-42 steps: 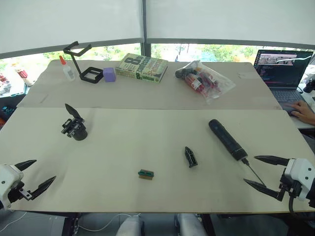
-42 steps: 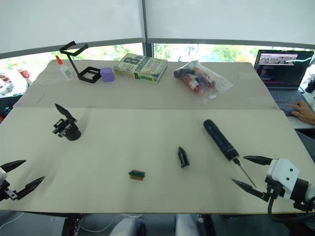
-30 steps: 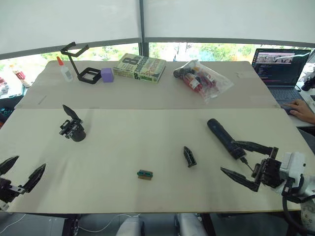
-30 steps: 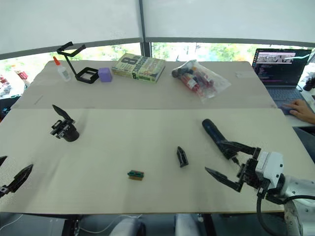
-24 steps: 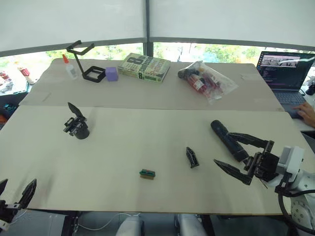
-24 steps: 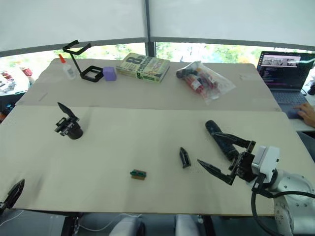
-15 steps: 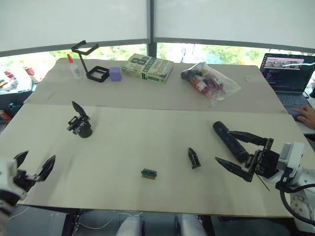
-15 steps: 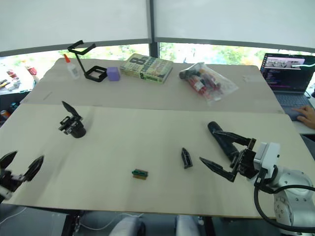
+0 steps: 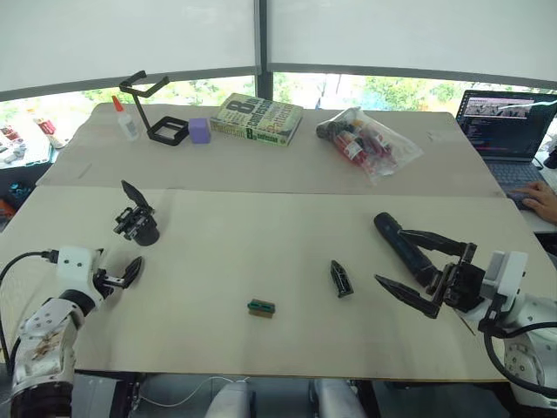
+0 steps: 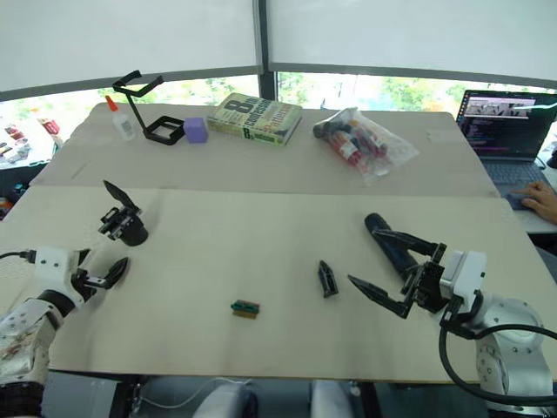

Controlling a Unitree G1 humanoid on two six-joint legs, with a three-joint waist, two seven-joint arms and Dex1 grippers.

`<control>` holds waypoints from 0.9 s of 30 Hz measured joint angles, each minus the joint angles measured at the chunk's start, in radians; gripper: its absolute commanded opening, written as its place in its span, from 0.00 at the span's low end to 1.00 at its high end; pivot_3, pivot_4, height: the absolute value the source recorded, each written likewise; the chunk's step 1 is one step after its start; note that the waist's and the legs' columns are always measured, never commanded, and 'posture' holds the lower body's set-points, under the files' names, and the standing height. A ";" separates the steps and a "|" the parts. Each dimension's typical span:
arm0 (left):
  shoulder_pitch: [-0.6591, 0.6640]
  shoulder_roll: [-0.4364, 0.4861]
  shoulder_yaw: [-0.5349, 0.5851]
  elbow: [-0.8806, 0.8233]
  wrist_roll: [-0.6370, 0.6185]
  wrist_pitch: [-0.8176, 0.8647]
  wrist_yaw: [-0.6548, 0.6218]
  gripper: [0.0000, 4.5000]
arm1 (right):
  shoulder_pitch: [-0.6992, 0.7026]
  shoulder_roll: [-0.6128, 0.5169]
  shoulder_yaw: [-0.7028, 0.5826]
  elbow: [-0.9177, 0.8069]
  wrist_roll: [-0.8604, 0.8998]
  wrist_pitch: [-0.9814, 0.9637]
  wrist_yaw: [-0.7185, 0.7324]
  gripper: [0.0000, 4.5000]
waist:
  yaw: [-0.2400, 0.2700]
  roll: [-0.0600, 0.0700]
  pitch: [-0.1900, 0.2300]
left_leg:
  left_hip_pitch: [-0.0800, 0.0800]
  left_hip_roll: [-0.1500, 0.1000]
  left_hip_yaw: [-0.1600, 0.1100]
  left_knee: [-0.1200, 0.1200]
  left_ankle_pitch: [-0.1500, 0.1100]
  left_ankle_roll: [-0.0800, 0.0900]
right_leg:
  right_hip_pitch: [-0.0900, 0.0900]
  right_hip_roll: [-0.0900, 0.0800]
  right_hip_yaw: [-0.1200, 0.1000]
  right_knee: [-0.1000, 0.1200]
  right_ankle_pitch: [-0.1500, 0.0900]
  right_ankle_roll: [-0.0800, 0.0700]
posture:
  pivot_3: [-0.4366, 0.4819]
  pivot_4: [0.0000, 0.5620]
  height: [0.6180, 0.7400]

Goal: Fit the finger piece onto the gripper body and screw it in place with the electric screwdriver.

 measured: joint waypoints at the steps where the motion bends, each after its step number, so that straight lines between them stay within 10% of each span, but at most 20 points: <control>1: -0.027 -0.002 -0.011 0.026 0.006 -0.013 -0.006 1.00 | 0.000 0.000 0.000 0.000 0.000 -0.001 -0.002 1.00 | 0.000 0.000 0.000 | 0.000 0.000 0.000 0.000 0.000 0.000 | 0.000 0.000 0.000 0.000 0.000 0.000 | 0.48 0.27 1.00; 10: -0.209 -0.017 -0.087 0.237 0.042 -0.109 -0.048 1.00 | 0.017 0.000 -0.002 -0.002 -0.001 -0.010 -0.014 1.00 | 0.002 0.000 0.000 | -0.001 -0.001 0.000 0.001 0.000 0.000 | -0.001 0.000 0.000 0.001 0.000 0.000 | 0.48 0.27 1.00; 16: -0.257 -0.019 -0.108 0.310 0.051 -0.144 -0.068 0.52 | 0.048 -0.001 -0.012 -0.008 -0.001 -0.010 -0.016 1.00 | 0.003 0.001 -0.001 | -0.001 -0.001 0.000 0.001 0.000 0.000 | -0.001 0.000 0.000 0.001 0.000 0.000 | 0.48 0.27 1.00; 19: -0.261 -0.021 -0.108 0.321 0.046 -0.150 -0.083 0.53 | 0.052 -0.004 -0.025 -0.009 -0.001 -0.010 -0.016 1.00 | 0.003 0.002 -0.001 | -0.001 -0.001 0.000 0.001 0.000 0.000 | -0.001 0.000 0.000 0.001 0.000 0.000 | 0.48 0.27 1.00; 27: -0.133 -0.160 -0.301 -0.138 -0.018 -0.058 -0.235 0.53 | 0.122 -0.011 -0.050 -0.037 0.000 -0.010 -0.006 1.00 | 0.015 0.002 -0.001 | -0.033 -0.003 -0.001 0.025 0.001 -0.002 | -0.023 -0.002 0.000 0.011 0.004 0.007 | 0.48 0.27 1.00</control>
